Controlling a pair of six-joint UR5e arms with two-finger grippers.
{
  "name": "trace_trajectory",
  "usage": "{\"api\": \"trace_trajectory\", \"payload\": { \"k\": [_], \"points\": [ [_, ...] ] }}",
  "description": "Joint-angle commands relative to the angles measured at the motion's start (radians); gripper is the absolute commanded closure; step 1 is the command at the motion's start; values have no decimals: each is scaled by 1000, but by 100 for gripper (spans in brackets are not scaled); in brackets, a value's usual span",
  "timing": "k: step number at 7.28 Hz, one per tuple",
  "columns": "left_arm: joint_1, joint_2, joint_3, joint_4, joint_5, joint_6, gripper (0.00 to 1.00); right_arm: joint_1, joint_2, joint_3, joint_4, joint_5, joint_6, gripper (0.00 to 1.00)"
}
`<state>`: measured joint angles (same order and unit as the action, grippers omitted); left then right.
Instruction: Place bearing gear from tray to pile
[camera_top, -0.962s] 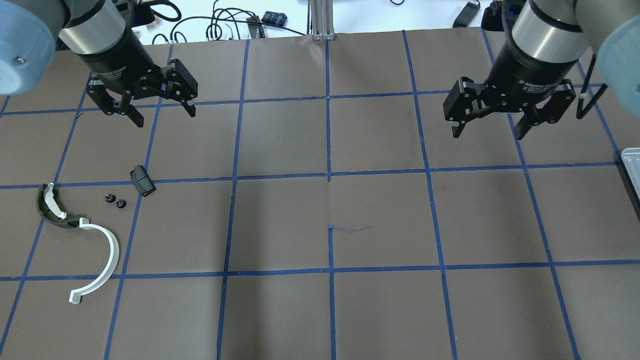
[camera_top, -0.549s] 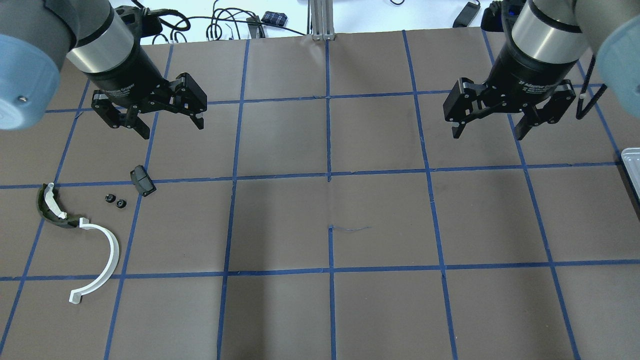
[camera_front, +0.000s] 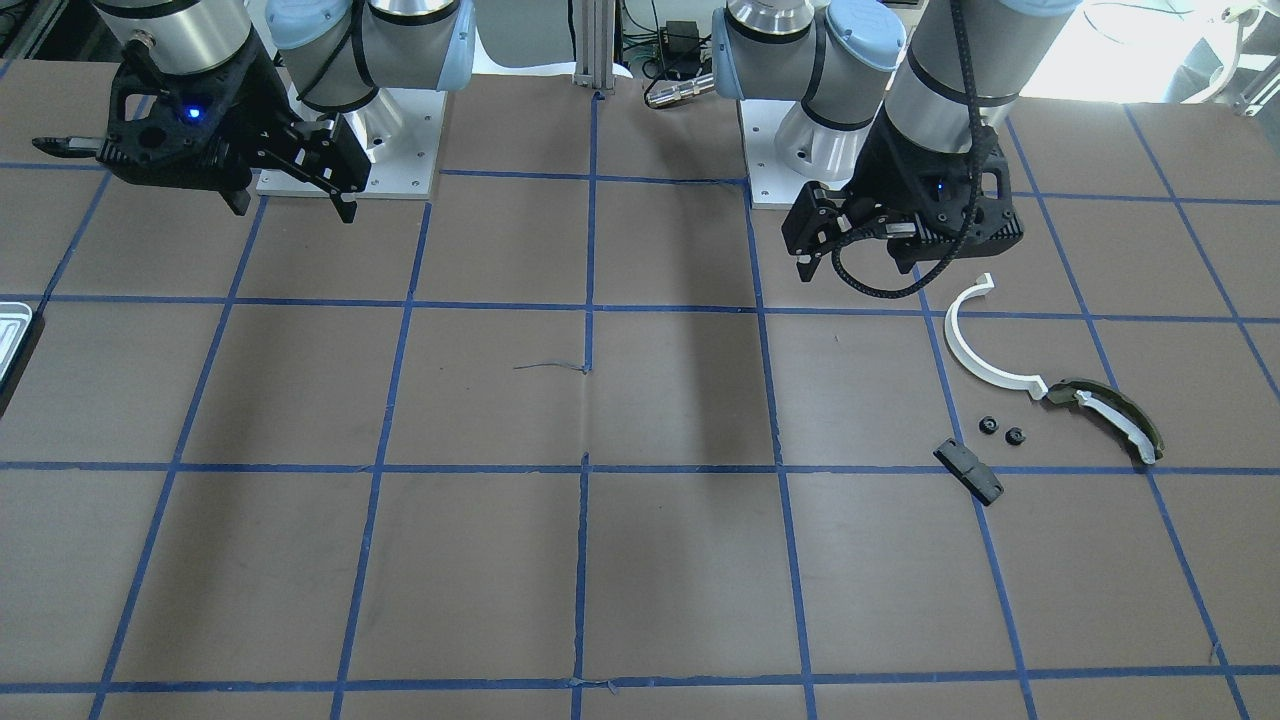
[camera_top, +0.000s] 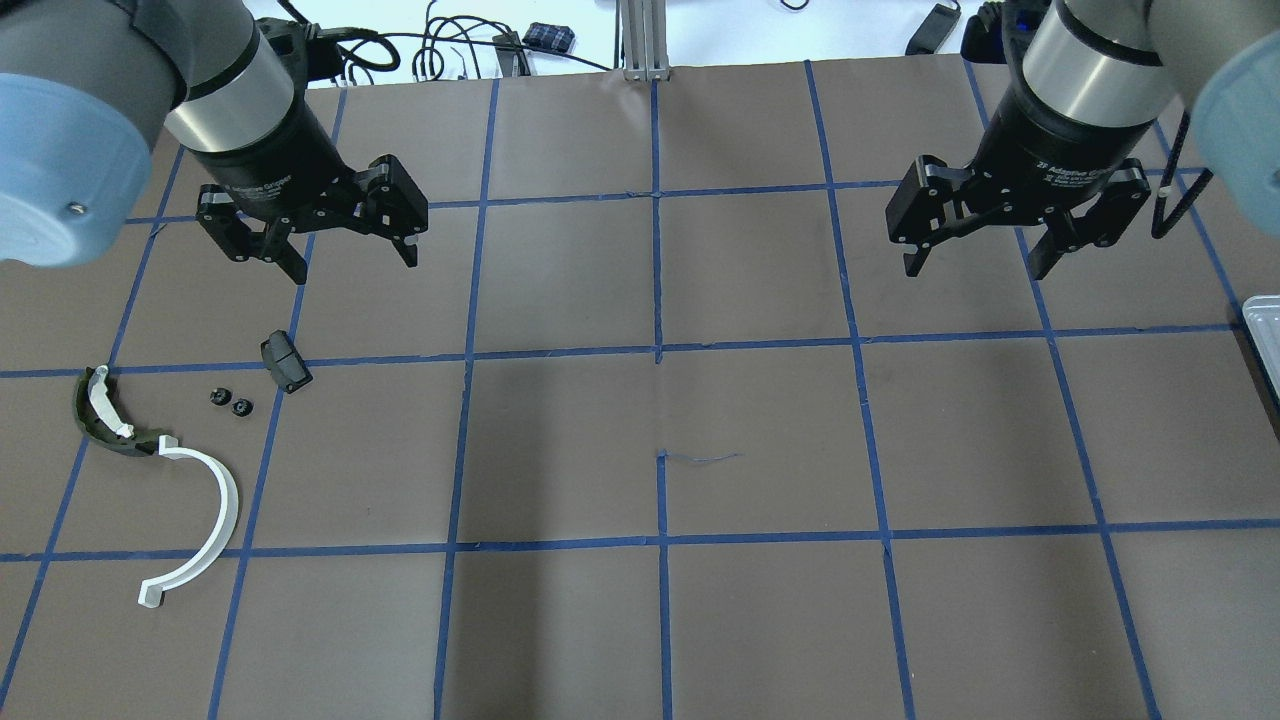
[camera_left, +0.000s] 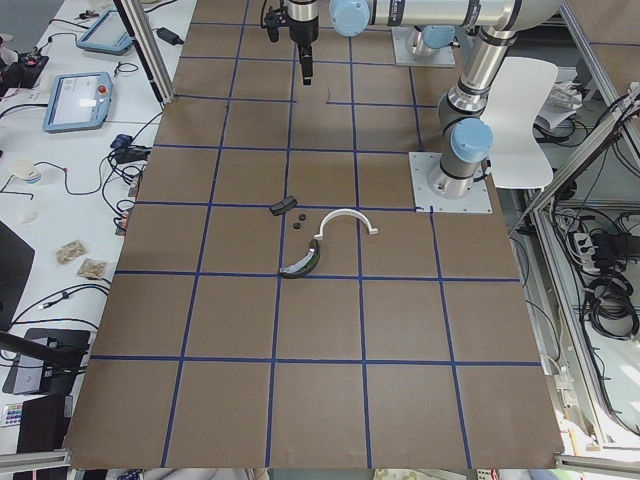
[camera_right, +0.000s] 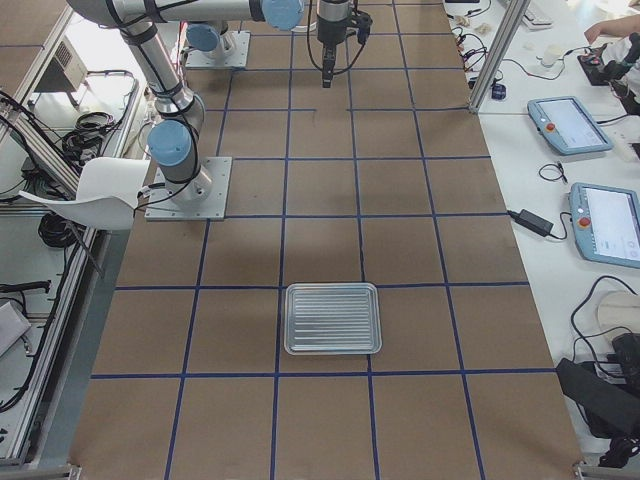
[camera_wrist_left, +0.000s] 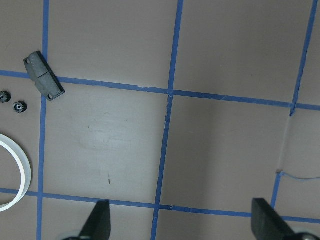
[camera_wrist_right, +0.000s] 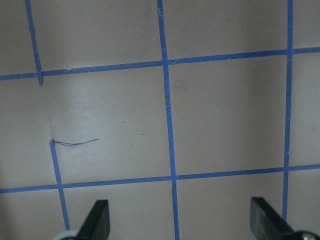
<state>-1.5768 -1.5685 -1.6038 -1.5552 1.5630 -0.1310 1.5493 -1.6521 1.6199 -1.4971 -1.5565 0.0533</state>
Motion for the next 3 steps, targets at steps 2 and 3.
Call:
{"api": "trace_trajectory", "payload": {
  "k": [2, 3],
  "points": [
    [-2, 5, -5, 4, 2, 10, 0, 0, 0, 2, 0, 1, -1, 0],
    [-2, 2, -5, 6, 2, 10, 0, 0, 0, 2, 0, 1, -1, 0]
  ]
}}
